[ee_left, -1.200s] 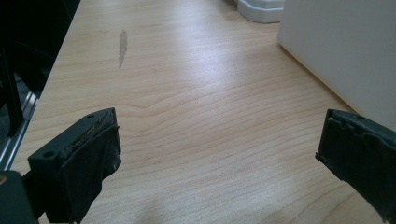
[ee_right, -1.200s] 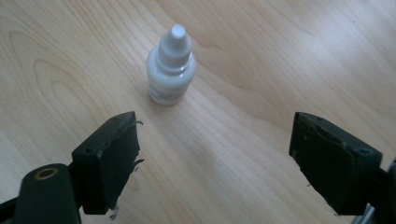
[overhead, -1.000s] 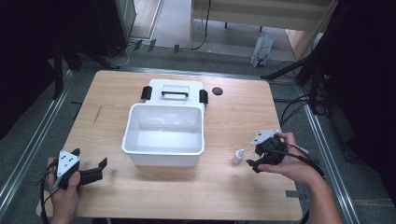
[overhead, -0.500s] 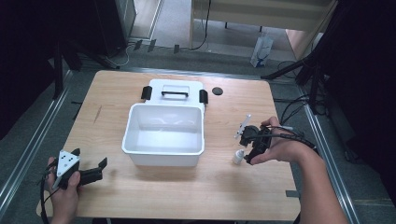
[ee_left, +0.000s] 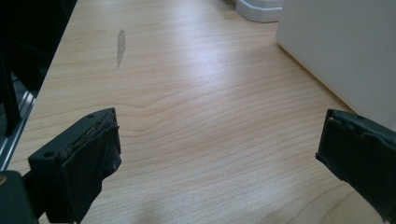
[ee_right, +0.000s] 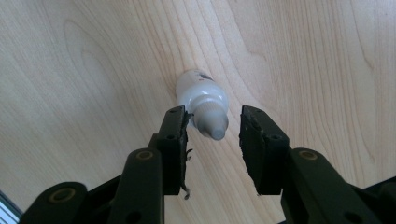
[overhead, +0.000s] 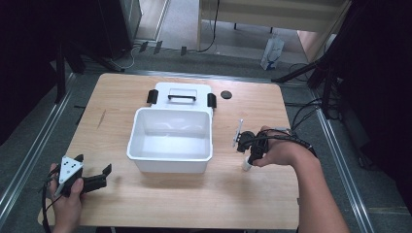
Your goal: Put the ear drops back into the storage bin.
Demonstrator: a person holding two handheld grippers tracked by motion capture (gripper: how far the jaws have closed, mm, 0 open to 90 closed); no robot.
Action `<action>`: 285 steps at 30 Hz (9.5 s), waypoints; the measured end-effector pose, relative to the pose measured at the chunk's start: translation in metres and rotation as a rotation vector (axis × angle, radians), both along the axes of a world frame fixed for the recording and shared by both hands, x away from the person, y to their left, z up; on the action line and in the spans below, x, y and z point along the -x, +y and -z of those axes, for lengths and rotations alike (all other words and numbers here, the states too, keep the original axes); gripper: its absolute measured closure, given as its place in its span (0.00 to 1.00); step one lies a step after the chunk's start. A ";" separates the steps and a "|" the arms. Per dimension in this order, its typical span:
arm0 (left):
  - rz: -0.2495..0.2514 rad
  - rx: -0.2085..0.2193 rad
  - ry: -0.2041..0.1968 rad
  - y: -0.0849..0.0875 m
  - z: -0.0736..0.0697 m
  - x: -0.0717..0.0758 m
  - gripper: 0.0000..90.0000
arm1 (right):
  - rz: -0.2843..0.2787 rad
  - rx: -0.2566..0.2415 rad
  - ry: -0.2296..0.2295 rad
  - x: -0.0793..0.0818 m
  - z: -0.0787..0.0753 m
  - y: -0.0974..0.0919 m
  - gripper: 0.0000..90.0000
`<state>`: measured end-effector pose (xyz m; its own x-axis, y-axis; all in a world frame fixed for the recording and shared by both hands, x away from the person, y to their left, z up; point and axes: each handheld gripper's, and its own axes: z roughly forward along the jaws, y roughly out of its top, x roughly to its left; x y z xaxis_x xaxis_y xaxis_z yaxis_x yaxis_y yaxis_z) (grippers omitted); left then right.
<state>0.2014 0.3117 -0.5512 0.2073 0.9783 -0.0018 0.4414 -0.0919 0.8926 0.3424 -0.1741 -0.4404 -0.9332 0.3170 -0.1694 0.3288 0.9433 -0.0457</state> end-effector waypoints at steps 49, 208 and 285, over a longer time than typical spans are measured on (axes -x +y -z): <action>0.004 -0.005 0.005 0.000 0.000 0.000 0.00 | 0.020 -0.107 0.072 -0.012 -0.040 0.004 0.80; 0.004 0.010 0.005 0.001 0.000 0.000 0.00 | -0.267 -0.080 0.028 -0.044 -0.007 0.146 0.70; 0.006 -0.012 0.003 -0.001 0.000 0.000 0.00 | 0.205 -0.537 -0.254 0.049 0.037 -0.089 0.00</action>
<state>0.2014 0.3110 -0.5510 0.2133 0.9769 0.0090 0.4431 -0.1049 0.8903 0.2934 -0.2627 -0.4772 -0.7960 0.5875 -0.1458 0.4434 0.7298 0.5204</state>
